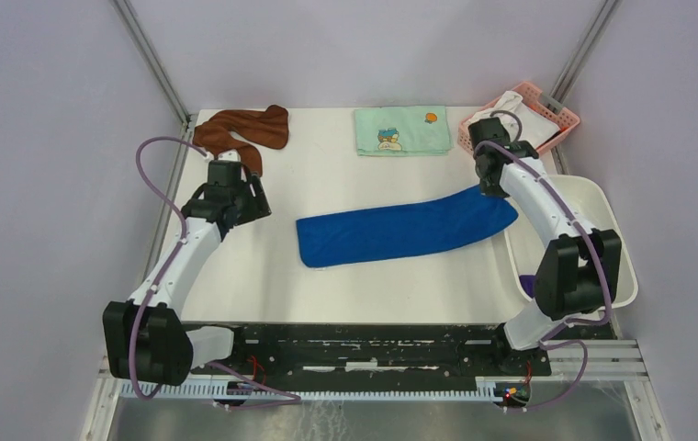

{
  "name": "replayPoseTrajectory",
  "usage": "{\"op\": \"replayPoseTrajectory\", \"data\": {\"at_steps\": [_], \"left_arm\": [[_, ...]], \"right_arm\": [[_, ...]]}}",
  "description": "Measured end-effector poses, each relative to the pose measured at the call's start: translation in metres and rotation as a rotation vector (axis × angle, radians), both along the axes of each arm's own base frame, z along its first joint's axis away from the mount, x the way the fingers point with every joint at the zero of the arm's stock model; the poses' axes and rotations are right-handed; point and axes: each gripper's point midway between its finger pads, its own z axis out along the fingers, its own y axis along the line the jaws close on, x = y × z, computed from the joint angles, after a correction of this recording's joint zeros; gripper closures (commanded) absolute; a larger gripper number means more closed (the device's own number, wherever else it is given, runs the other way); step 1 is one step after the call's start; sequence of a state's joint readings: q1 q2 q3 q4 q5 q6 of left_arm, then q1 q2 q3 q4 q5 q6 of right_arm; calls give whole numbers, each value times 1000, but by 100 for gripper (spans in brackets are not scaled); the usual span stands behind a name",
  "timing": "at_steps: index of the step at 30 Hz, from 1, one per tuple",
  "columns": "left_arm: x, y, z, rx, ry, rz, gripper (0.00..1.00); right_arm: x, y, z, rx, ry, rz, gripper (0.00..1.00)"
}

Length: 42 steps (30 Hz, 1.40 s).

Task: Roll the towels
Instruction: Fold the towel at the center of the board.

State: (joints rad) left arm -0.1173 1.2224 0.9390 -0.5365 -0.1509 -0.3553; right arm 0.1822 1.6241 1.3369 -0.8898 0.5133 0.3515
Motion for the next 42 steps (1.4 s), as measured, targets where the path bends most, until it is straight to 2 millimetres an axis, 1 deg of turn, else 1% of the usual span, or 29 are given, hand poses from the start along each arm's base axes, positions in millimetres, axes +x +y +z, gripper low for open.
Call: {"op": "replayPoseTrajectory", "data": {"at_steps": [2,4,6,8,10,11,14,18,22,24,28,33,34,38,42], "left_arm": [[-1,-5,-4,-20,18,-19,24],[-2,-11,-8,-38,34,-39,24],[-3,-20,-14,-66,57,-61,24],[-6,-30,-24,-98,87,-79,24],[-9,-41,-36,-140,121,-99,25],[-12,-47,-43,-164,141,-106,25],[-17,-61,-60,-220,190,-113,28],[-21,-80,-80,-303,238,-124,31],[-22,-101,-94,-370,272,-139,34],[-22,-112,-99,-399,282,-154,36],[-20,-128,-107,-448,297,-170,41],[-18,-140,-116,-480,313,-178,50],[-17,-142,-116,-487,311,-182,52],[-14,-149,-120,-500,306,-193,60],[-13,-153,-122,-502,302,-202,68]], "right_arm": [[8,-9,24,-53,-55,-11,100],[13,-12,36,-75,-80,-5,100],[15,-8,40,-77,-85,20,99],[16,5,38,-51,-74,67,100],[15,27,34,2,-61,130,99],[14,42,32,41,-55,169,99],[13,87,30,154,-44,280,99],[8,155,29,301,-21,430,100],[-1,214,26,384,15,552,99],[-6,239,23,405,33,601,99],[-16,284,16,414,61,678,99],[-28,330,9,400,87,765,97],[-28,335,8,394,88,772,96],[-42,359,3,376,106,826,95],[-47,372,-9,368,129,841,94]]}}
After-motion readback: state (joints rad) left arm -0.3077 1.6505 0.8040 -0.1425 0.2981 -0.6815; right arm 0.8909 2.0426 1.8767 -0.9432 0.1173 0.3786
